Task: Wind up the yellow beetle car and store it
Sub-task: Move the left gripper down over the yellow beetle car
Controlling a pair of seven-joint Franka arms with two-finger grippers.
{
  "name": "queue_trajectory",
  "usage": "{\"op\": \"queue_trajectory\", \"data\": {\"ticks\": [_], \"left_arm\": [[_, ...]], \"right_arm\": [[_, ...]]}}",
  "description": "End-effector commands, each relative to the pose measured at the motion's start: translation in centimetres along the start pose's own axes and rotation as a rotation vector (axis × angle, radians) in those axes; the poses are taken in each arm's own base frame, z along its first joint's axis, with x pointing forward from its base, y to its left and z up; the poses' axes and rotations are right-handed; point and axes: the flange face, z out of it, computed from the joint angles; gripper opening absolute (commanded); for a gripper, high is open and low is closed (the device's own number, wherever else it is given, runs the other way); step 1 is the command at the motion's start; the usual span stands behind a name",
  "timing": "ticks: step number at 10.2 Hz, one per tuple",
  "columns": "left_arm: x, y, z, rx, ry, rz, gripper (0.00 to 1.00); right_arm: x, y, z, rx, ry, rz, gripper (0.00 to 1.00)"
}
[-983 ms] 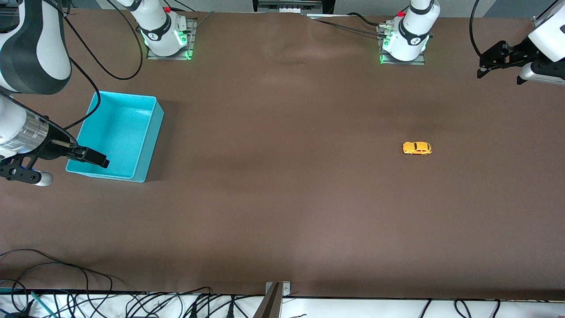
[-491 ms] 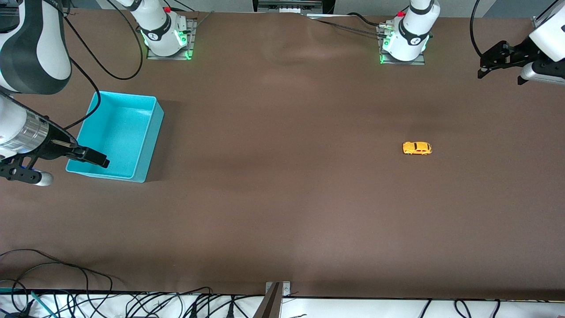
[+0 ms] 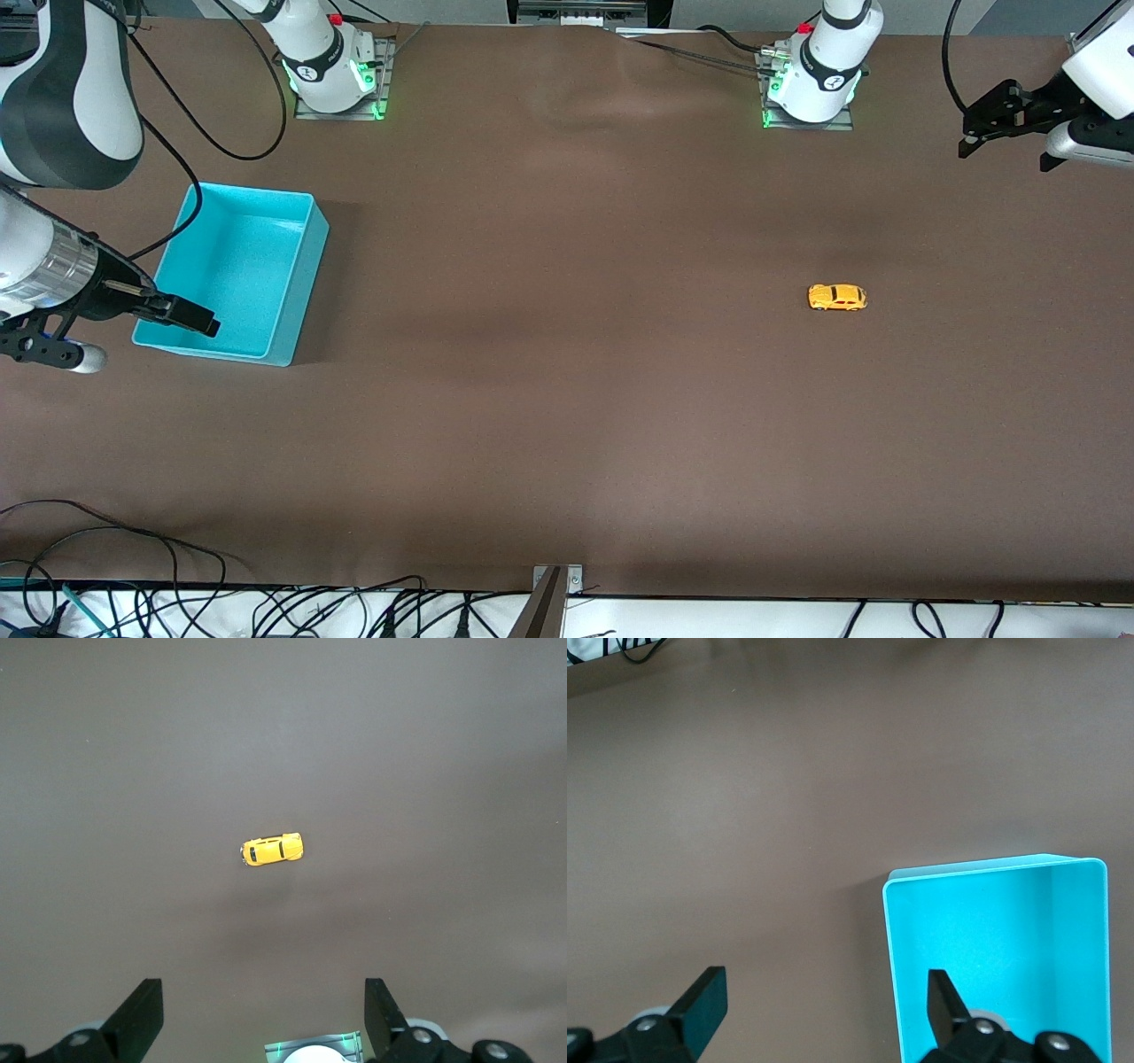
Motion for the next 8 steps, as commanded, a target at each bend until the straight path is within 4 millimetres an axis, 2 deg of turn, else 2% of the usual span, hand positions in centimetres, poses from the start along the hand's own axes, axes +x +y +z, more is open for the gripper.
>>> {"op": "queue_trajectory", "data": {"ticks": [1, 2, 6, 7, 8], "left_arm": [[1.9, -0.9, 0.5, -0.013, 0.027, -0.011, 1.0], [2.1, -1.8, 1.2, -0.011, 0.044, -0.028, 1.0], [4.1, -2.8, 4.5, 0.001, 0.04, -0.043, 1.0], [5.3, -3.5, 7.1, -0.005, -0.009, -0.056, 1.0], [6.8, -4.6, 10.6, -0.011, -0.076, -0.066, 1.0]], "right_arm": [[0.0, 0.0, -0.7, 0.0, -0.001, -0.003, 1.0], [0.0, 0.0, -0.7, 0.0, -0.002, -0.003, 1.0], [0.0, 0.0, -0.7, 0.0, -0.001, -0.003, 1.0], [0.0, 0.0, -0.7, 0.0, -0.001, -0.003, 1.0], [0.0, 0.0, -0.7, 0.0, -0.001, -0.003, 1.0]]}}
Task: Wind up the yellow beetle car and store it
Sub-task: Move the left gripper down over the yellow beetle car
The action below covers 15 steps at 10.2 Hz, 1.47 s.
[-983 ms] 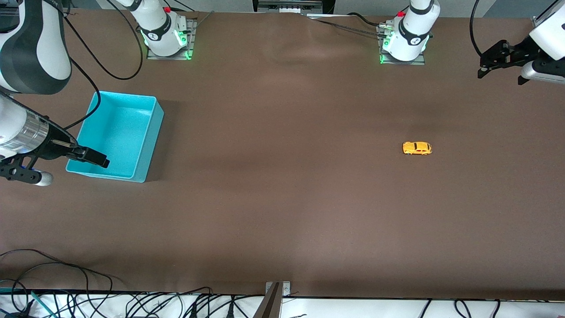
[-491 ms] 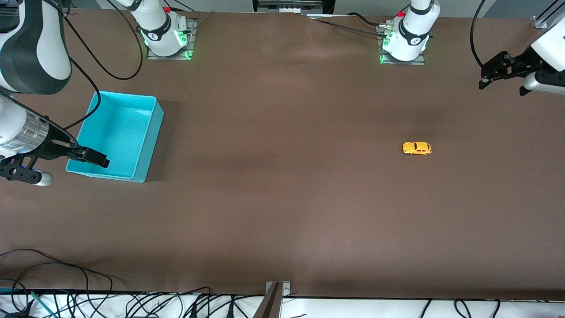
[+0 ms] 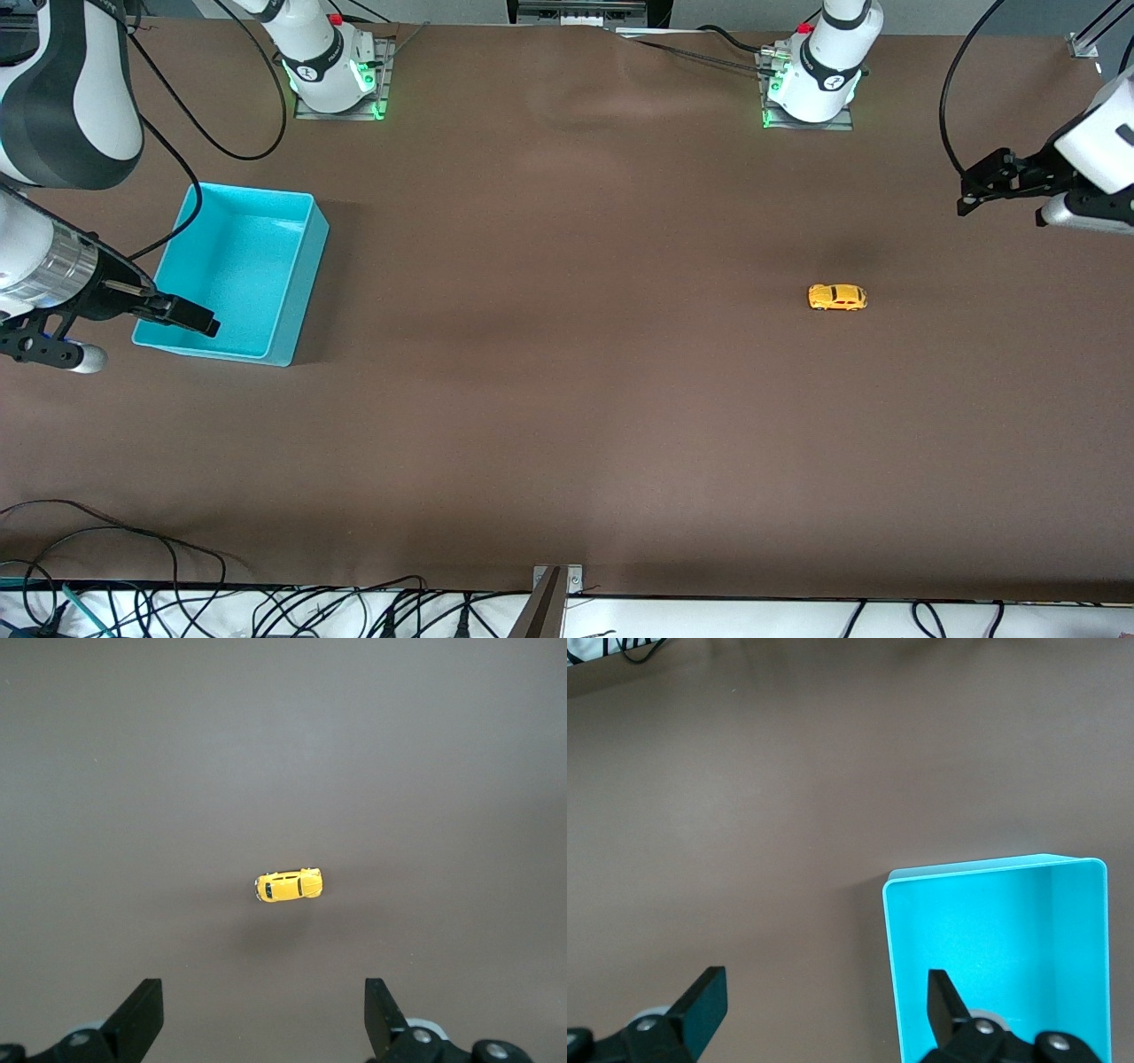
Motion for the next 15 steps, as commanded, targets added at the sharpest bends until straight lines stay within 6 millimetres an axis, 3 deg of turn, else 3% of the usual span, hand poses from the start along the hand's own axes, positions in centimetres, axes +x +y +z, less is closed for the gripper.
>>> {"op": "queue_trajectory", "data": {"ticks": [1, 3, 5, 11, 12, 15], "left_arm": [[2.2, -4.0, 4.7, -0.019, -0.057, -0.055, 1.0], [0.0, -3.7, 7.6, -0.018, -0.03, -0.053, 1.0], [-1.2, -3.2, 12.3, -0.011, 0.043, -0.043, 1.0], [-4.0, -0.9, 26.7, -0.011, 0.021, 0.007, 1.0], [-3.8, -0.3, 28.5, -0.006, 0.02, 0.101, 1.0], [-3.4, -0.3, 31.2, -0.005, 0.005, 0.398, 1.0]], "right_arm": [[0.0, 0.0, -0.7, 0.002, -0.003, -0.004, 1.0], [0.0, 0.0, -0.6, 0.001, -0.003, -0.002, 1.0], [0.0, 0.0, -0.6, 0.001, -0.003, -0.004, 1.0], [0.0, -0.2, -0.3, 0.0, -0.007, -0.002, 1.0], [0.0, -0.1, -0.3, 0.0, -0.007, -0.002, 1.0], [0.0, -0.1, -0.3, 0.0, -0.007, -0.003, 1.0]]}}
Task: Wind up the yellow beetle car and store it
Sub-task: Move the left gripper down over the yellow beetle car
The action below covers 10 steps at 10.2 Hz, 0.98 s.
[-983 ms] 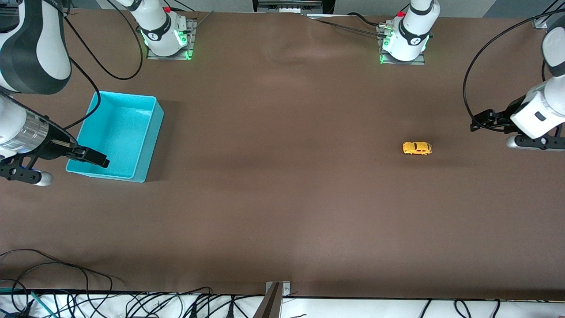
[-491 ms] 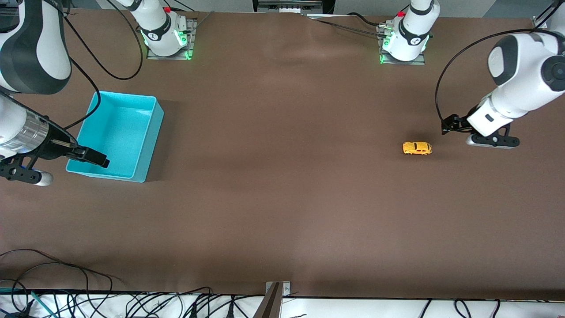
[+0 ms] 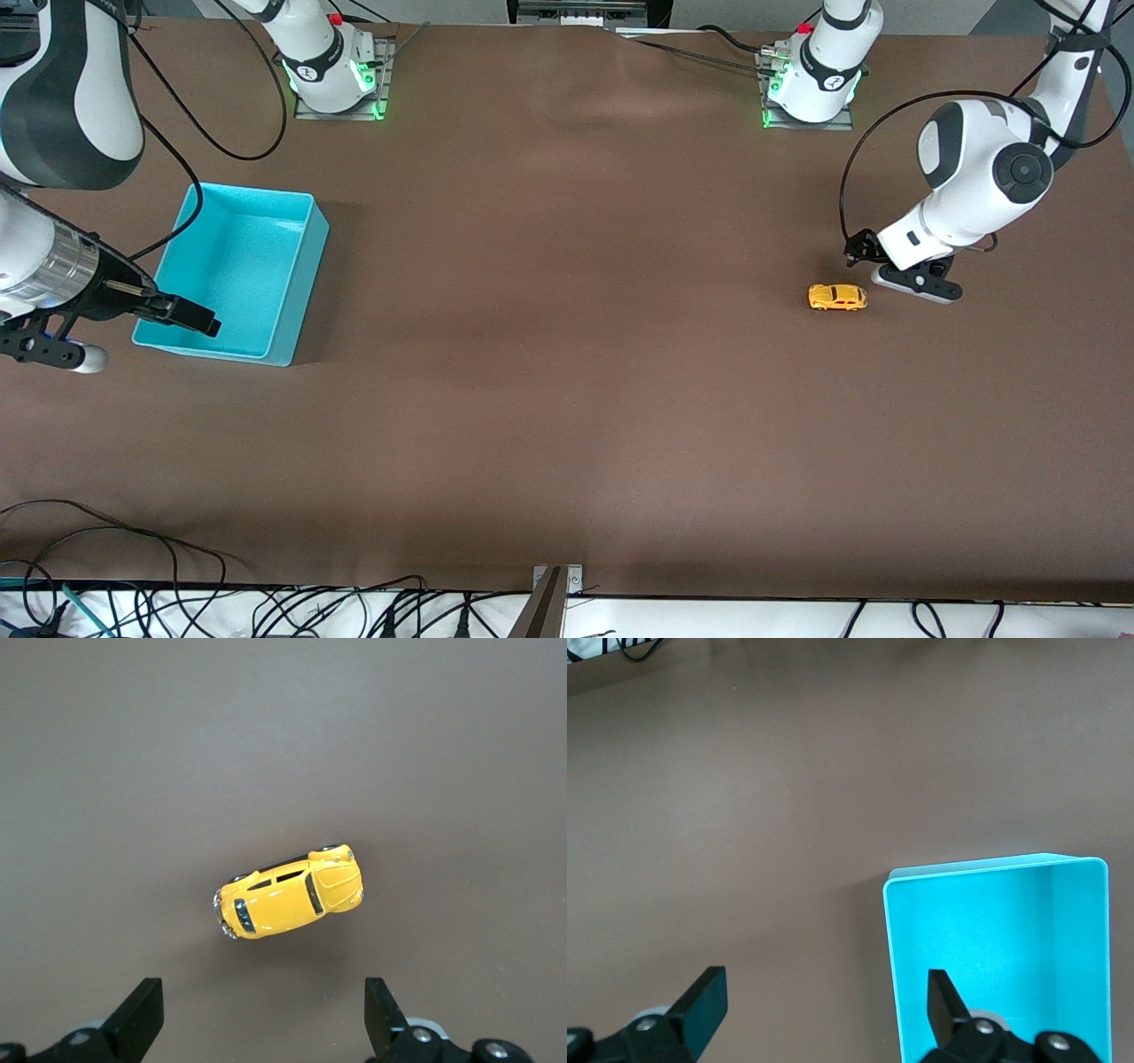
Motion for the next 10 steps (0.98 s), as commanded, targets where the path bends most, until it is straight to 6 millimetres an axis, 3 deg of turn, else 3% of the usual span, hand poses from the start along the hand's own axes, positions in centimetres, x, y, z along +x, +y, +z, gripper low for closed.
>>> {"op": "queue_trajectory", "data": {"ticks": [1, 4, 6, 7, 10], "left_arm": [[0.5, -0.1, 2.0, -0.012, -0.008, 0.254, 1.0], [1.1, -0.5, 4.8, 0.005, -0.011, 0.601, 1.0], [1.5, 0.2, 6.5, -0.001, -0.013, 0.866, 1.0], [1.5, 0.3, 7.5, -0.005, -0.02, 0.927, 1.0], [2.2, 0.2, 7.9, 0.042, 0.006, 1.068, 1.0]], "right_arm": [[0.0, 0.0, -0.4, 0.0, -0.004, -0.003, 1.0], [0.0, 0.1, -0.5, 0.001, -0.003, -0.003, 1.0], [0.0, 0.1, -0.5, 0.001, -0.003, -0.003, 1.0], [0.0, 0.1, -0.7, 0.001, 0.0, -0.003, 1.0], [0.0, 0.3, -0.7, 0.002, 0.0, 0.002, 1.0]]}}
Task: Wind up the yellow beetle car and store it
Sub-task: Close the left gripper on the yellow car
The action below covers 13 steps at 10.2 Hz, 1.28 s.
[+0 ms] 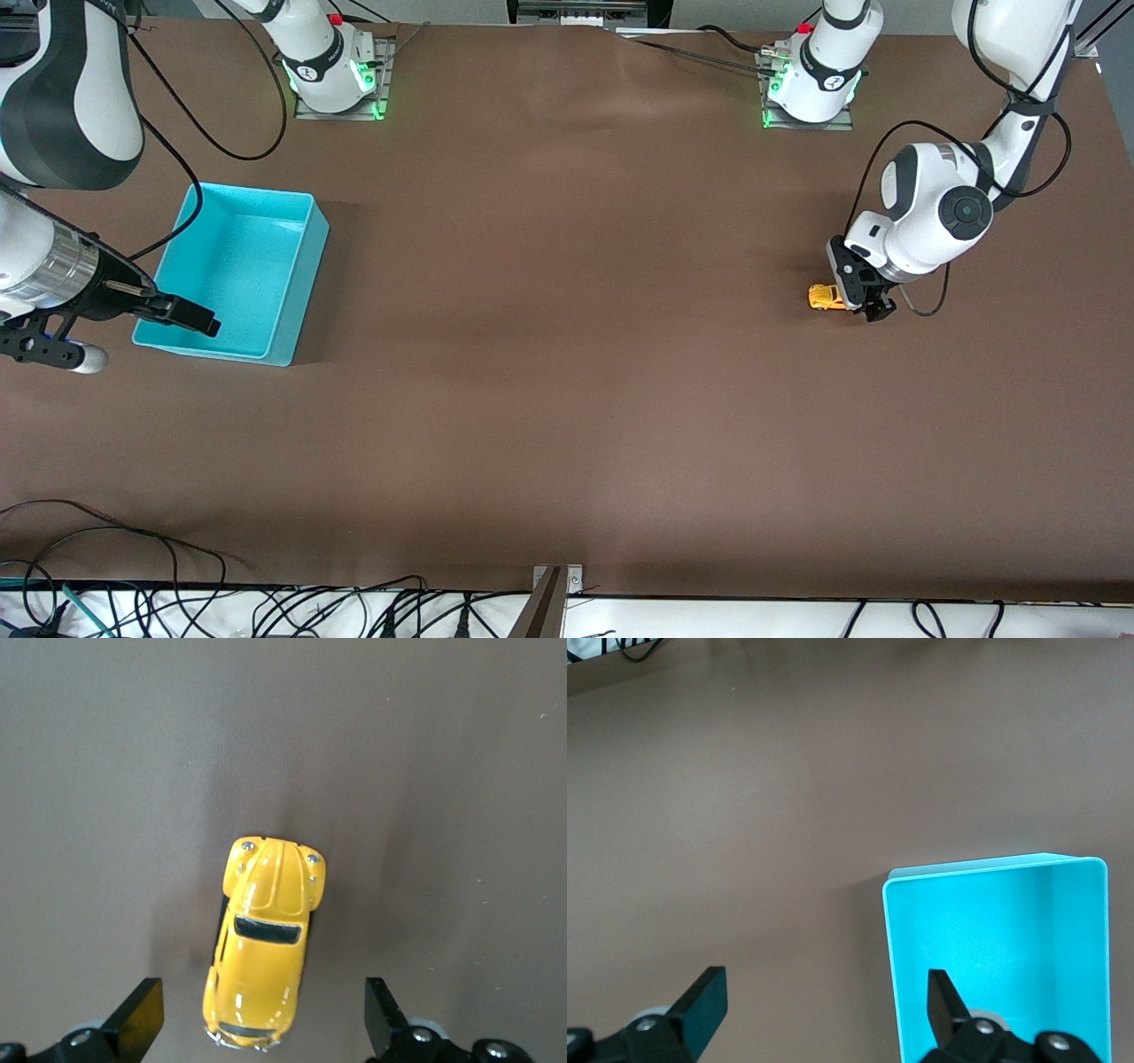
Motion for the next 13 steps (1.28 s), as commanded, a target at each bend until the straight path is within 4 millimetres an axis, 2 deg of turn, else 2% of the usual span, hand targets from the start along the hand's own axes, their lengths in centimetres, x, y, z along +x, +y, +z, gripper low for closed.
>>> {"op": "queue_trajectory", "data": {"ticks": [1, 2, 3, 7, 8, 10, 11, 13], "left_arm": [[0.3, -0.5, 1.1, -0.001, 0.0, 0.074, 1.0], [0.5, -0.5, 2.0, 0.005, 0.0, 0.076, 1.0], [0.5, -0.6, 2.1, 0.006, 0.002, 0.072, 0.96], [1.2, -1.2, 0.0, 0.046, 0.009, 0.085, 0.69], [1.2, -1.1, 0.1, 0.044, 0.009, 0.087, 0.52], [1.2, -1.1, 0.1, 0.044, 0.008, 0.088, 0.35], [1.2, -1.1, 0.2, 0.043, 0.008, 0.088, 0.31], [1.3, -1.2, -0.1, 0.05, 0.004, 0.106, 0.01]], "right_arm": [[0.0, 0.2, -0.7, 0.001, -0.001, -0.001, 1.0], [0.0, 0.2, -0.8, 0.002, 0.0, -0.003, 1.0], [0.0, 0.2, -0.8, 0.002, 0.0, -0.003, 1.0], [0.0, 0.2, -0.8, 0.001, 0.0, -0.001, 1.0], [0.0, 0.3, -0.8, -0.002, -0.001, 0.0, 1.0], [0.0, 0.4, -0.8, -0.002, -0.005, 0.0, 1.0], [0.0, 0.4, -0.8, -0.002, -0.005, 0.001, 1.0], [0.0, 0.4, -0.8, -0.003, -0.005, 0.0, 1.0]]}}
